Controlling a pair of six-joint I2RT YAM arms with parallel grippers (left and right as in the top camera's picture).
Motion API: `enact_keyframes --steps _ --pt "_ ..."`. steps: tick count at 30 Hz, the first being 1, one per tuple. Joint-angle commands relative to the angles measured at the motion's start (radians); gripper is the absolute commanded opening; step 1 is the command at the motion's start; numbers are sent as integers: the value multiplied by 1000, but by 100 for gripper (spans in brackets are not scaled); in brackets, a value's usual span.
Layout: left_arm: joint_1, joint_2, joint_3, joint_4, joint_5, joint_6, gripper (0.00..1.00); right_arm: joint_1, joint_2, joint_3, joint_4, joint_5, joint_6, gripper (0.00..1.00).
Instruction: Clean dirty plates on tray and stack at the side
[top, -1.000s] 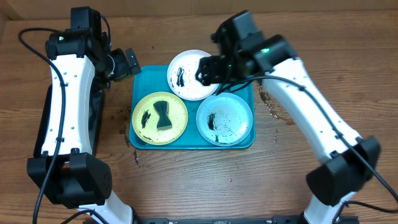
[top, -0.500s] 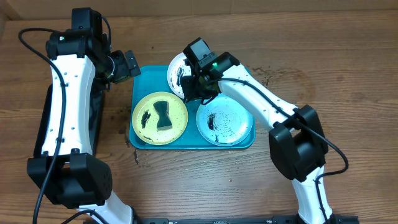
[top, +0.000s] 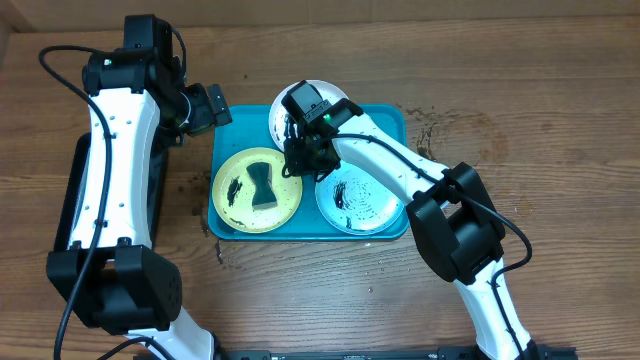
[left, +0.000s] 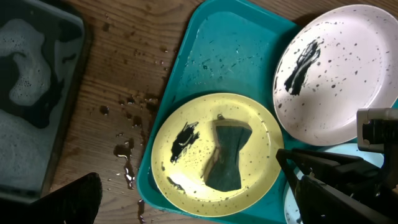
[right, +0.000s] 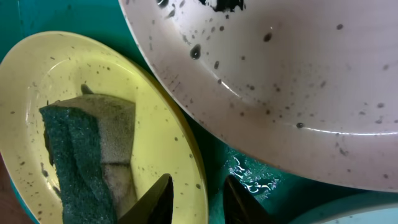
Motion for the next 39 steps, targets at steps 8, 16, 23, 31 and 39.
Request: enact_keyframes --steps 8,16,23,31,39 --pt "-33 -3 -11 8 4 5 100 3 -1 -76 39 -1 6 28" --pt "-56 -3 -21 -3 0 5 97 4 -1 -93 51 0 5 15" --pt "-55 -2 -137 4 33 40 98 4 -1 -93 52 -1 6 5" --pt "-68 -2 -391 204 286 97 77 4 -1 -93 51 -1 10 5" --pt "-74 0 -498 398 285 81 57 4 -1 -93 51 -1 10 5"
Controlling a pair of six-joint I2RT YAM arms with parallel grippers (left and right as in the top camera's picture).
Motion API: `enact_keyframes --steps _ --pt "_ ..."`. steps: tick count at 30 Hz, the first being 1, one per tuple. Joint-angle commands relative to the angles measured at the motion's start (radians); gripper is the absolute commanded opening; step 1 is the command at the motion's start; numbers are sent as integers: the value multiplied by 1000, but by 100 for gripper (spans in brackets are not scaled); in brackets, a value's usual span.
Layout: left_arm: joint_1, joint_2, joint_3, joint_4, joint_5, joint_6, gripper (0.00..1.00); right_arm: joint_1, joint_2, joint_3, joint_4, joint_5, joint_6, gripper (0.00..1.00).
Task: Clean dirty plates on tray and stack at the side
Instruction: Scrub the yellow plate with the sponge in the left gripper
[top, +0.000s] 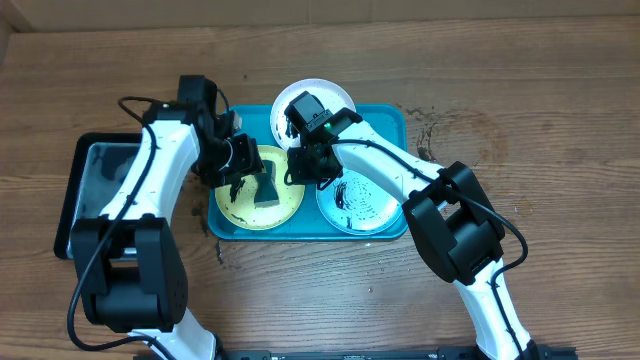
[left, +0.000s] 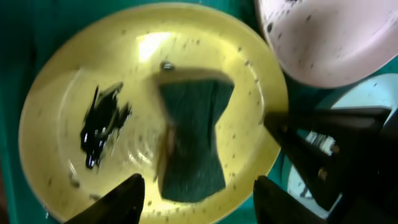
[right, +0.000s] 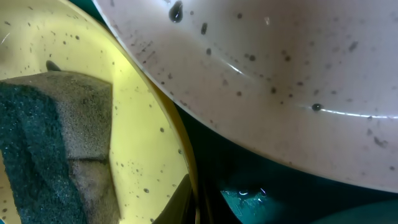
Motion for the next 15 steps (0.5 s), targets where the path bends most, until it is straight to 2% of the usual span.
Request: enact_keyframes --steps 1,6,10,15 --pt "-7 0 -30 52 33 -21 56 0 -1 -13 3 3 6 5" --pt "-40 6 -61 116 -18 -72 56 0 -1 -13 0 3 6 5" --pt "-88 24 -63 137 -68 -118 51 0 -1 -13 4 3 6 5" --pt "-132 47 -63 132 -222 -200 45 0 -1 -13 -5 3 6 5"
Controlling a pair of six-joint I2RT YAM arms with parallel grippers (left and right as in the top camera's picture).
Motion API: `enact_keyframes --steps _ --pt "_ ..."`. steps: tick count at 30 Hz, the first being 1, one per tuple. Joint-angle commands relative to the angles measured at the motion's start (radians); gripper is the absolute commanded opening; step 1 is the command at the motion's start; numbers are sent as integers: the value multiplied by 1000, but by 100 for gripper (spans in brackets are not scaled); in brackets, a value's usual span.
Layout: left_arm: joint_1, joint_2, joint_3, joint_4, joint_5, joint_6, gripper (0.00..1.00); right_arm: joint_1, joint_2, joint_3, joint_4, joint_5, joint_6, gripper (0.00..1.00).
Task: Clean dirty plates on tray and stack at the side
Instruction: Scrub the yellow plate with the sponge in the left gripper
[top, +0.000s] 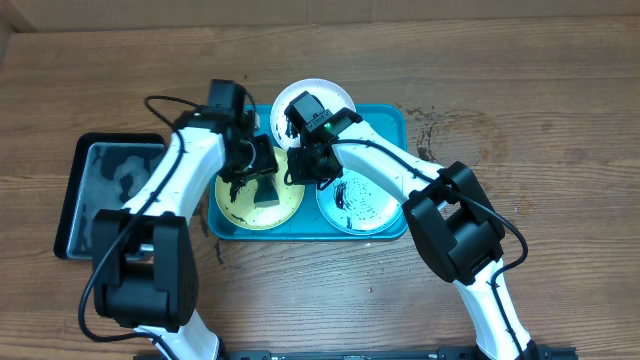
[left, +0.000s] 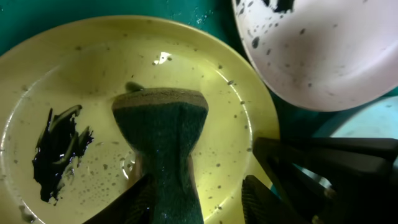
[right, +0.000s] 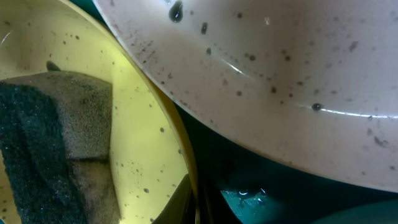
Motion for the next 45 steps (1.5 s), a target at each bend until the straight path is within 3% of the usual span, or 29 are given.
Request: enact_keyframes --steps 1,17,26,34,37,42,45 --pt "-19 36 -13 -4 -127 -79 45 0 -1 -13 -5 3 6 5" --pt "-19 124 -18 -5 -97 -79 42 0 -1 -13 -4 3 6 6" --pt "13 134 4 -40 -122 -78 4 0 -1 -13 -8 4 5 6" --pt "98 134 26 -109 -494 -78 4 0 -1 -13 -14 4 5 6" --pt "110 134 30 -114 -559 -57 4 -2 -1 -13 -11 4 5 6" --pt "106 134 80 -145 -520 -38 4 -2 -1 -13 -11 4 5 6" --pt "98 134 133 -156 -347 53 4 -2 -1 -13 -11 3 5 6"
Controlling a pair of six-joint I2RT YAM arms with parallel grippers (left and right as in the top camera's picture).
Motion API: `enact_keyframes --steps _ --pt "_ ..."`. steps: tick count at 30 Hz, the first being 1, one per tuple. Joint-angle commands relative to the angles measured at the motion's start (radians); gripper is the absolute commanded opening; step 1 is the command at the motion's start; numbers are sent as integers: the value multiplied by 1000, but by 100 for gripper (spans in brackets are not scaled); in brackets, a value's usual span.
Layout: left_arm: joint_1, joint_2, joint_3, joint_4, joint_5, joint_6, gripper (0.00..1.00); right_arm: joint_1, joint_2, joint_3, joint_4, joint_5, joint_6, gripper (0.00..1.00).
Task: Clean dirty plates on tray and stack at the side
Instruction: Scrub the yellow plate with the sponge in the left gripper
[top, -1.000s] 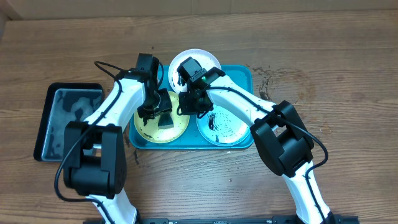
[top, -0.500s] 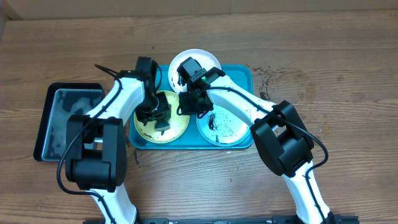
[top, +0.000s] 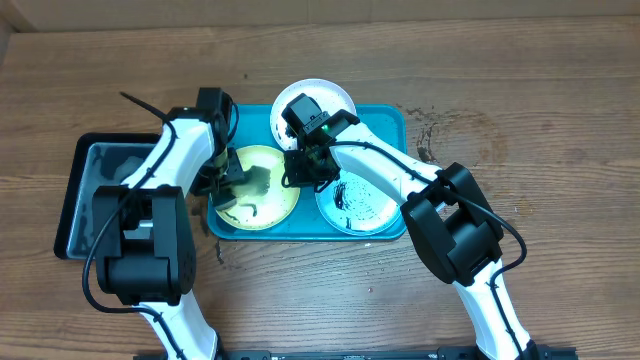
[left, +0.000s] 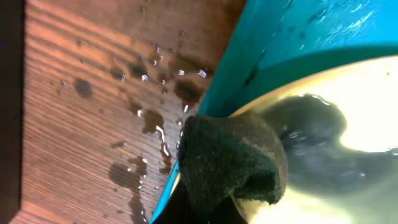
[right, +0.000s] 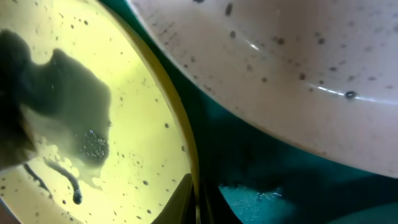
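Note:
The yellow plate (top: 256, 190) lies at the left of the teal tray (top: 385, 130), smeared grey across its middle. My left gripper (top: 222, 172) is shut on the dark green sponge (left: 230, 162) at the plate's left rim. My right gripper (top: 297, 170) is shut on the yellow plate's (right: 93, 124) right rim. A white plate (top: 322, 98) speckled black leans over the tray's far edge. A light blue plate (top: 362, 202) with black marks lies at the tray's right.
A black tub of soapy water (top: 100, 195) stands left of the tray. Water drops (left: 149, 118) wet the wood beside the tray's left edge. Dark specks (top: 430, 135) mark the table right of the tray.
My left gripper, then open over the sponge at the plate's middle, is now shut on it at the left rim. The black mark on the yellow plate is smeared into a grey film.
At first my left gripper was near the tub and my right gripper open at the yellow plate's rim. Then the right was shut on the rim and the left hung open over the sponge. Now the left holds the sponge and the plate is smeared.

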Motion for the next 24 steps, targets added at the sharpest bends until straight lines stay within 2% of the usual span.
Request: enact_keyframes --steps 1,3,5,7,9,16,19,24 --pt "4 12 83 2 144 129 4 -12 -1 -13 -8 26 4 6" --pt "2 12 103 14 338 187 4 -12 -1 -13 -7 26 4 6" --pt "-1 13 100 36 491 191 4 -12 -1 -13 -5 26 4 6" --pt "-8 14 82 65 573 190 4 -12 -1 -13 -2 26 4 6" --pt "-20 16 62 86 578 182 4 -12 -1 -13 0 26 4 6" --pt "-43 21 -52 182 473 129 4 -12 -1 -13 -1 26 4 6" --pt "-38 22 -95 238 289 87 4 -12 -1 -13 -5 26 4 5" --pt "-27 21 -105 233 23 74 4 -12 -1 -13 -17 26 4 4"
